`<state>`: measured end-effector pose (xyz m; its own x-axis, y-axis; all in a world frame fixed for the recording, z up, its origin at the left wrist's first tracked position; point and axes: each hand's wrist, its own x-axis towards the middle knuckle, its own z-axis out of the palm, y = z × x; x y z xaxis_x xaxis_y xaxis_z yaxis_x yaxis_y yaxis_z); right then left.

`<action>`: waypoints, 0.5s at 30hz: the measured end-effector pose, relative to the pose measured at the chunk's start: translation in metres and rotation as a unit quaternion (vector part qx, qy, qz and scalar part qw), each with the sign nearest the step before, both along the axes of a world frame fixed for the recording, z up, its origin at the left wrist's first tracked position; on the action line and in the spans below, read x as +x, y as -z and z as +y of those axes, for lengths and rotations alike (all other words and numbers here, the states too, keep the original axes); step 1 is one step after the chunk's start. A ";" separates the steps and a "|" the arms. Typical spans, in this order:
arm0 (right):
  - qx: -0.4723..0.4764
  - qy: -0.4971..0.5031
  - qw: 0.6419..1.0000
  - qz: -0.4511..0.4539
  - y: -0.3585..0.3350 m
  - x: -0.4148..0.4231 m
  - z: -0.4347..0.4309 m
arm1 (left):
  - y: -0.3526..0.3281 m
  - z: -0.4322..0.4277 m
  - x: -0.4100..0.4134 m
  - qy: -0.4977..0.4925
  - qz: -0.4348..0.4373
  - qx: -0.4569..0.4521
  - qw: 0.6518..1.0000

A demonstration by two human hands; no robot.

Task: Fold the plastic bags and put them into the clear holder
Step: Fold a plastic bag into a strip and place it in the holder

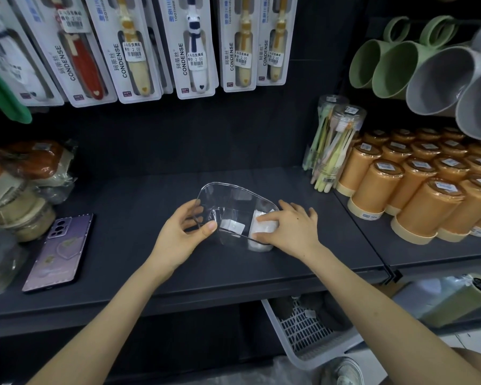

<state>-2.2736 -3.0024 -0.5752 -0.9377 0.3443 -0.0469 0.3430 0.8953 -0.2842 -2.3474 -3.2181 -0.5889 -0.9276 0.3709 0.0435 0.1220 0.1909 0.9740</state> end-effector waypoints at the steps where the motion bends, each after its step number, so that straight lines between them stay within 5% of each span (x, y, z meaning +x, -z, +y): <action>1: -0.003 0.006 1.000 -0.009 -0.001 -0.002 -0.001 | -0.001 0.001 0.000 -0.002 0.000 -0.002 1.000; 10: -0.060 0.001 0.998 -0.015 -0.004 -0.002 0.000 | -0.004 -0.002 0.000 -0.001 -0.013 0.000 1.000; 15: -0.099 -0.006 0.993 0.066 -0.008 0.006 0.010 | 0.000 -0.005 0.001 0.011 -0.019 0.024 0.999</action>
<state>-2.2675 -2.9929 -0.5671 -0.9444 0.3286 0.0122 0.2795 0.8218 -0.4966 -2.3462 -3.2228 -0.5889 -0.9210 0.3887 0.0272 0.0889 0.1416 0.9859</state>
